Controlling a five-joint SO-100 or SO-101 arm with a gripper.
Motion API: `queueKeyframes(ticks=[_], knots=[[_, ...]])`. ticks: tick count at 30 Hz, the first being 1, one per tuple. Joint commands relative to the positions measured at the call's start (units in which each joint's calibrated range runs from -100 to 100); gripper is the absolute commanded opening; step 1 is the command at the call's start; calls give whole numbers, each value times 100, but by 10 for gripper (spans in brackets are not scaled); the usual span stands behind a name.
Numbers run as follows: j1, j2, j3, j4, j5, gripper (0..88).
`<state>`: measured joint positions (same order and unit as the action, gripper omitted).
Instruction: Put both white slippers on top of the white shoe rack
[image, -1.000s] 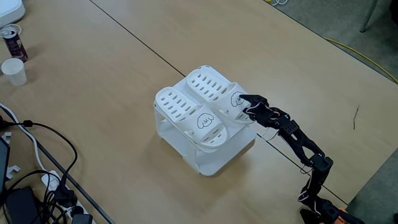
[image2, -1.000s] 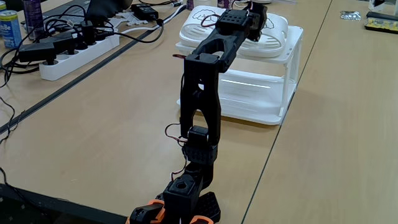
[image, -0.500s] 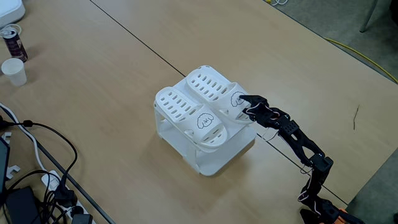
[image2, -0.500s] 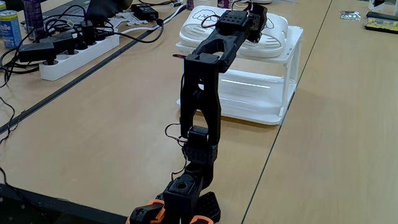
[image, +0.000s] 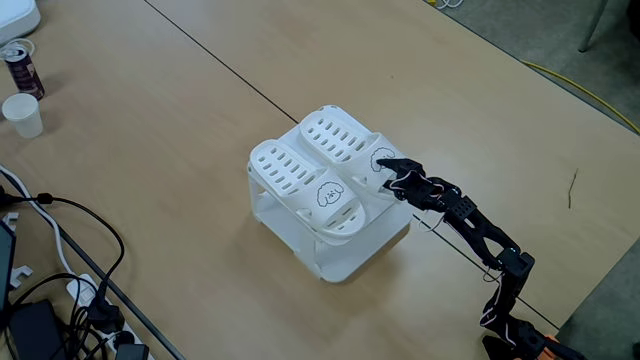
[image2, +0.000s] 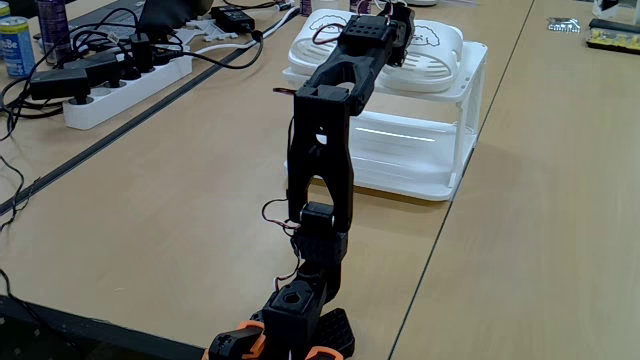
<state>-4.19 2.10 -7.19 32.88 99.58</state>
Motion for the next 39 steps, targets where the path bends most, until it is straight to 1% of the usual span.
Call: queueKeyframes(ticks=[1,39], knots=[[-16,-526,-630,-104,42,176],[-82,-652,-603,-61,42,176]])
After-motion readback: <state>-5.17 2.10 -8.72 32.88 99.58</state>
